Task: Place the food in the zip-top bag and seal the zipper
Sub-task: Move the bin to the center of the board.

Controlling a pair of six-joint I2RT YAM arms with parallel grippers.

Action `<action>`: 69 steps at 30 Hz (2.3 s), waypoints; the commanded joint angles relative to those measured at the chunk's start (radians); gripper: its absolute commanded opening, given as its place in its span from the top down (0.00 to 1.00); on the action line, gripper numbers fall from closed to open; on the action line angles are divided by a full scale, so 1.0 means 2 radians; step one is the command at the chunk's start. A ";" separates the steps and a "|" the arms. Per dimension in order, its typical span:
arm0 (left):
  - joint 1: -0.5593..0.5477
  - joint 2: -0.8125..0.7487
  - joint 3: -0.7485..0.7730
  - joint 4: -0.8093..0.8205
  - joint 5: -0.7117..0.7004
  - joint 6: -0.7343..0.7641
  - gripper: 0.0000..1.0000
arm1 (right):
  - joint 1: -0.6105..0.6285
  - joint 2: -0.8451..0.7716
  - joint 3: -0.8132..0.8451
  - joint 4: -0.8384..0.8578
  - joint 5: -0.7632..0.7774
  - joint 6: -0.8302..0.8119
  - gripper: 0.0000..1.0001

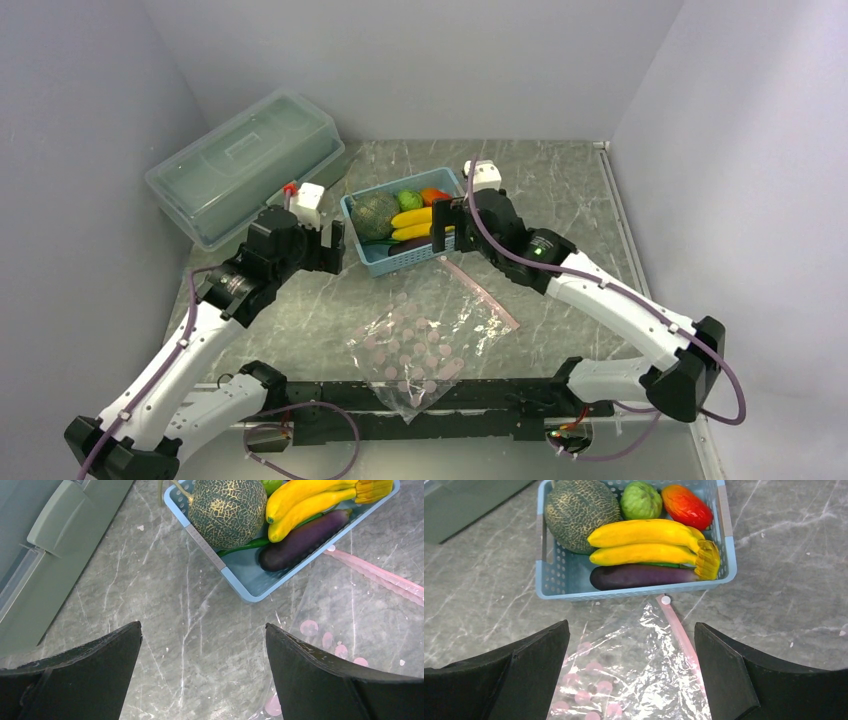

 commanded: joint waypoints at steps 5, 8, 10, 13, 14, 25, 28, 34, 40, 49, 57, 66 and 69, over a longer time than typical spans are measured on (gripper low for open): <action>-0.002 -0.009 0.002 0.006 -0.019 0.000 0.01 | -0.010 0.050 0.046 -0.036 0.056 0.030 0.00; -0.001 -0.011 0.001 0.005 -0.027 0.002 0.01 | -0.013 0.078 0.066 -0.055 0.056 0.040 0.00; -0.002 -0.014 0.000 0.006 -0.030 0.004 0.01 | -0.014 0.091 0.073 -0.056 0.051 0.043 0.00; -0.001 -0.016 -0.001 0.007 -0.033 0.007 0.01 | -0.017 0.110 0.083 -0.061 0.032 0.056 0.00; -0.002 -0.015 -0.001 0.007 -0.034 0.007 0.01 | -0.020 0.123 0.089 -0.068 0.025 0.065 0.00; -0.001 -0.016 0.002 0.002 -0.029 0.006 0.01 | -0.040 0.195 0.112 -0.091 -0.042 0.182 0.03; -0.002 -0.020 0.002 0.001 -0.029 0.005 0.01 | -0.045 0.209 0.113 -0.095 -0.049 0.212 0.06; -0.002 -0.026 0.000 0.005 -0.018 0.005 0.01 | -0.045 0.238 0.122 -0.107 -0.056 0.280 0.13; -0.001 -0.033 0.002 0.003 -0.012 0.004 0.01 | -0.045 0.265 0.139 -0.123 -0.059 0.324 0.17; -0.001 -0.048 -0.001 0.003 -0.004 0.002 0.01 | -0.051 0.295 0.165 -0.143 -0.035 0.356 0.26; -0.002 -0.060 -0.003 0.004 0.000 0.001 0.01 | -0.060 0.316 0.190 -0.145 -0.031 0.368 0.31; -0.002 -0.062 -0.003 0.004 0.009 0.000 0.01 | -0.060 0.346 0.214 -0.151 -0.042 0.380 0.39; -0.002 -0.063 -0.003 0.005 0.011 -0.001 0.01 | -0.060 0.350 0.211 -0.148 -0.046 0.385 0.43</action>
